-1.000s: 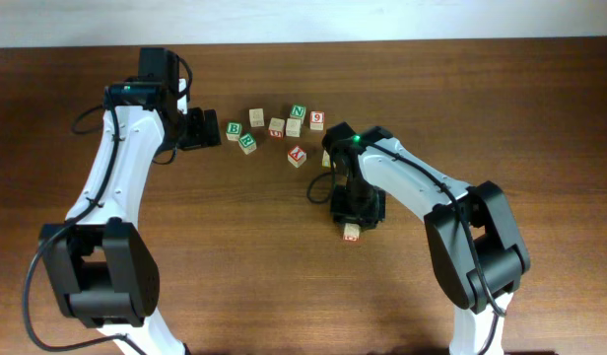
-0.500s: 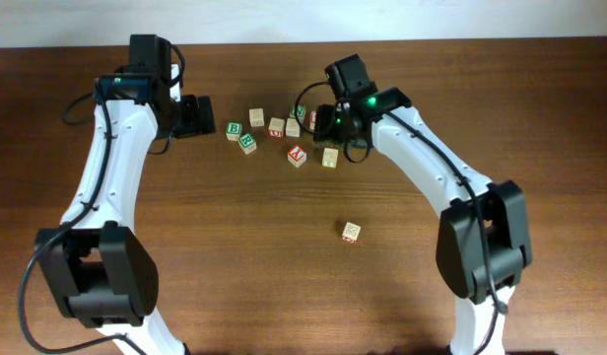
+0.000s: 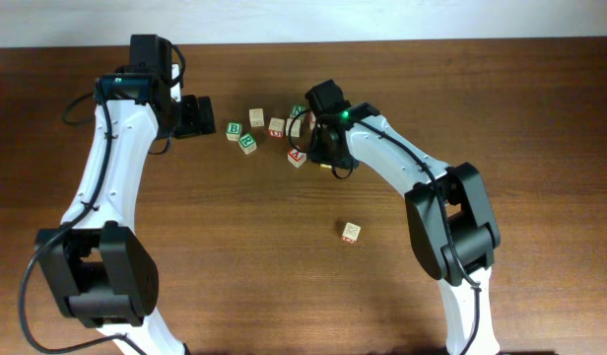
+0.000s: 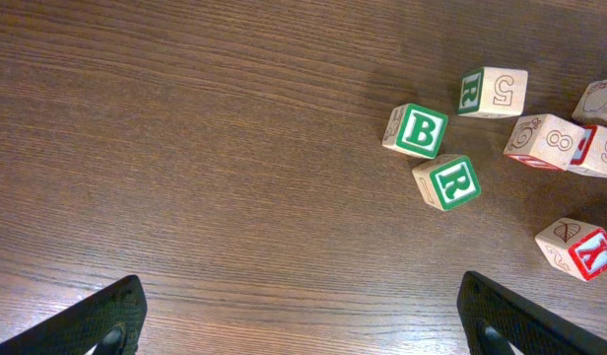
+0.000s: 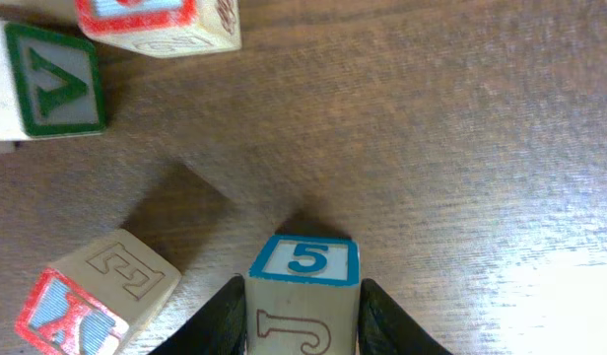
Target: Rotate 3 blocks
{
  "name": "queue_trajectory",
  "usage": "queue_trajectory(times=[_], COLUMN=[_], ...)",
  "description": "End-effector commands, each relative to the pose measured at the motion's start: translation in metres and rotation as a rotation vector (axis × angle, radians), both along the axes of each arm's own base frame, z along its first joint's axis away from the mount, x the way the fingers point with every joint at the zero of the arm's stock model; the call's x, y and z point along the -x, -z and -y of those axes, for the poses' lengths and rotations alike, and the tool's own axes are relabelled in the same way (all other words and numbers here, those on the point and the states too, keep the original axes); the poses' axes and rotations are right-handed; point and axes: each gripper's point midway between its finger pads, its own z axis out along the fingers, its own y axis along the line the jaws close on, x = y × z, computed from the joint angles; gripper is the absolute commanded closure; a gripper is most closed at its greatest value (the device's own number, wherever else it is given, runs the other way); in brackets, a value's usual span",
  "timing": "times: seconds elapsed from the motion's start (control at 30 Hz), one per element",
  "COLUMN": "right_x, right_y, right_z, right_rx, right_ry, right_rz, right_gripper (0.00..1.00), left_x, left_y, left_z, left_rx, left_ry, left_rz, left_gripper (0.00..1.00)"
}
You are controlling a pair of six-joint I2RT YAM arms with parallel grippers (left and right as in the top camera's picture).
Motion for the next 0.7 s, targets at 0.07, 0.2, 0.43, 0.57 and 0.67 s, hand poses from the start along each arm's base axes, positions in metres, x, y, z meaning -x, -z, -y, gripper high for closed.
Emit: queue_trajectory(times=[0.07,0.2,0.43,0.57,0.67], right_x=[0.030,0.065,0.130,0.158,0.159], right_y=[0.010,0.011,0.009,0.014,0.016], right_z=[-0.009,-0.012,-0.003,-0.011,-0.009], right_rx=[-0.044,-0.087,-0.032,0.011,0.037], right_ry=[-0.069,-0.109,-0.162,-0.206,-0.213], right_rz=[-0.135,-0.288,-0.531,-0.591,-0.585], right_gripper=[0.69,0.70,0.67,0.63,0.55], left_x=[-0.005,-0.005,-0.005,-0.005,-0.005], left_y=[-0.002,-0.002,-0.002,-0.002,-0.002], left_z=[-0.003,-0.003,-0.003,-0.002,-0.003], left_rx=[-0.011,-0.011,-0.011,-0.009,-0.011], left_ry=[0.006,0.006,0.006,0.007,0.005], left_rz=[0.010,0.010,0.010,0.010,0.009], left_gripper=[0.01,0.01,0.01,0.01,0.01])
